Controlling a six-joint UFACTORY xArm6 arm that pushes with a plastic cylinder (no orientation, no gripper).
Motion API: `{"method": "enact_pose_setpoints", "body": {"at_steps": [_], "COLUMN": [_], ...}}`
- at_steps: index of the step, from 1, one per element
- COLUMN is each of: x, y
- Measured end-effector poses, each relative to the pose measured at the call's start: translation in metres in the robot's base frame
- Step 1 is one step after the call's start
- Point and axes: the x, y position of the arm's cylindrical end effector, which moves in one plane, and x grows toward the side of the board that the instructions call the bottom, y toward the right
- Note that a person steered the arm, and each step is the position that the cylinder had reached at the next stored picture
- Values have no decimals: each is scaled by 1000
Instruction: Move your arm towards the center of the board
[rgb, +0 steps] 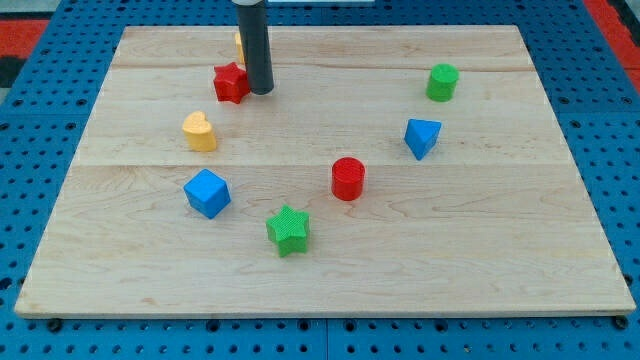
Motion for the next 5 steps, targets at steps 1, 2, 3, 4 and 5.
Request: {"method": "enact_pose_setpoints", "body": {"at_steps": [1,2,3,4,5], "x": [0,0,0,0,0], "y": [-6,-20,-33,5,53]}}
